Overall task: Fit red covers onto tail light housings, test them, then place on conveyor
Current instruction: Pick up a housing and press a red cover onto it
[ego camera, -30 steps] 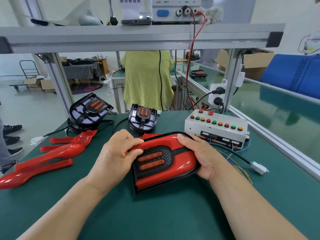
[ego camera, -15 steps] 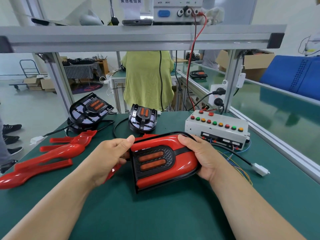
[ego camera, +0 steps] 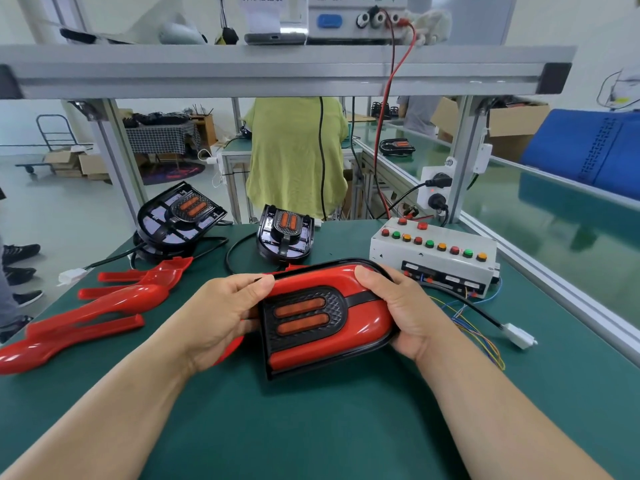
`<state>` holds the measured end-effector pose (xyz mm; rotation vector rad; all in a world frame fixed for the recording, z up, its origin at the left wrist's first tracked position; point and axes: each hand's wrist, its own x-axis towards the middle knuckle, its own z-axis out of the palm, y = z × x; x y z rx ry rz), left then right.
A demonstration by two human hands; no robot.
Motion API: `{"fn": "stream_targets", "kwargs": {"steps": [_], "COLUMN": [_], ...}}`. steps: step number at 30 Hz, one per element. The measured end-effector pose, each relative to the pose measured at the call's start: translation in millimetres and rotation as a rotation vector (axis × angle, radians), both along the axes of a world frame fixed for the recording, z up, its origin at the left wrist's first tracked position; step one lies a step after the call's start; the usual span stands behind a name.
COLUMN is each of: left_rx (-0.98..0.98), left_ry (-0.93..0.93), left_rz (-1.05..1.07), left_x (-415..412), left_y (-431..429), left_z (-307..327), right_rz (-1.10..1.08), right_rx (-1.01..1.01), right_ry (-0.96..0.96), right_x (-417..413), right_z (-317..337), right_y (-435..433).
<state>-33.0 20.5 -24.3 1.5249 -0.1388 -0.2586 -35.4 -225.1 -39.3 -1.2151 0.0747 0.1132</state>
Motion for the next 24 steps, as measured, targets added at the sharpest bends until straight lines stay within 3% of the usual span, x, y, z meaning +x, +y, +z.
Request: {"fn": "stream_targets", "kwargs": {"steps": [7, 24], "left_rx": [-0.183, -0.057], "left_ry": [0.065, -0.043], "left_rz": [0.124, 0.269], "left_x": [3.3, 2.0], "left_y": [-12.8, -14.2], "left_z": [-6.2, -6.6], "right_rz": [-0.005, 0.075], "right_rx": [0.047, 0.031], "right_ry": [-0.015, 0.039], "right_x": [1.2, -2.4], "right_z": [0.7, 1.5], "right_y": [1.5, 6.2]}}
